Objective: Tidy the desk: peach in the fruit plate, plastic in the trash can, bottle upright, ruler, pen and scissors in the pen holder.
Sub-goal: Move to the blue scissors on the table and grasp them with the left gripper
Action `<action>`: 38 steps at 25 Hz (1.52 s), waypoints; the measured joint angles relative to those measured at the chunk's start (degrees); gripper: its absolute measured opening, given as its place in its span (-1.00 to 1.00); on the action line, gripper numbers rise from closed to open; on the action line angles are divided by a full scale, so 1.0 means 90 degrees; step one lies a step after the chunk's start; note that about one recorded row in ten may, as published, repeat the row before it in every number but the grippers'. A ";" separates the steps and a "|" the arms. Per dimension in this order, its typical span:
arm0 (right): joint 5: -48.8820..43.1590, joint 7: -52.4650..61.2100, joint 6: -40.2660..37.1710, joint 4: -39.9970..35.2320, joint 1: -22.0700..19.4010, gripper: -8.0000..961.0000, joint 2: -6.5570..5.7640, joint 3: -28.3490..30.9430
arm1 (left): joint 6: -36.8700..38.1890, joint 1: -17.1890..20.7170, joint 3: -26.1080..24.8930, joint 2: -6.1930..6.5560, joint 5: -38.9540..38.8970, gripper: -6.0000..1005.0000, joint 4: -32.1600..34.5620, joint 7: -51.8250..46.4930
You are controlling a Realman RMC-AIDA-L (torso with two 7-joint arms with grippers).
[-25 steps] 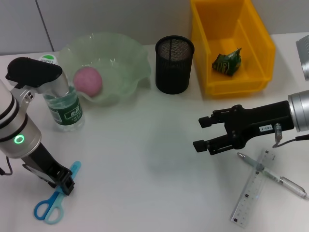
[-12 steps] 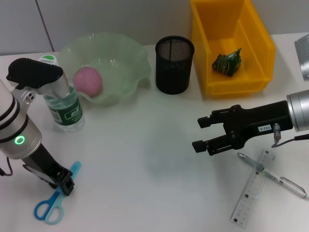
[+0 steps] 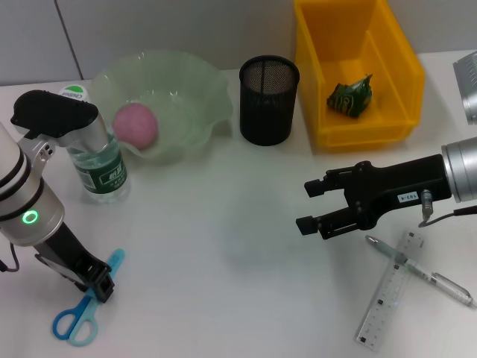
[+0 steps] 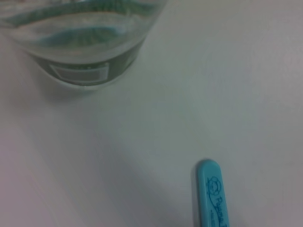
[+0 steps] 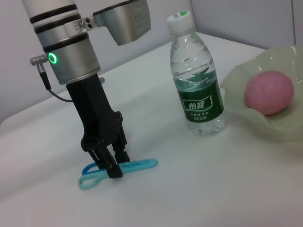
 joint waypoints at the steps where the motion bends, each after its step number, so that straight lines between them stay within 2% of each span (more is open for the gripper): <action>1: 0.0000 0.0000 0.0000 0.0000 0.0000 0.73 0.0000 0.0000 | -0.0003 0.0001 0.0000 0.0000 0.0002 -0.24 0.0000 0.0004; 38: 0.0000 0.0028 0.0000 0.0000 0.0010 0.73 0.0018 -0.0007 | 0.0008 0.0005 -0.0028 0.0010 0.0220 -0.25 0.0018 0.0096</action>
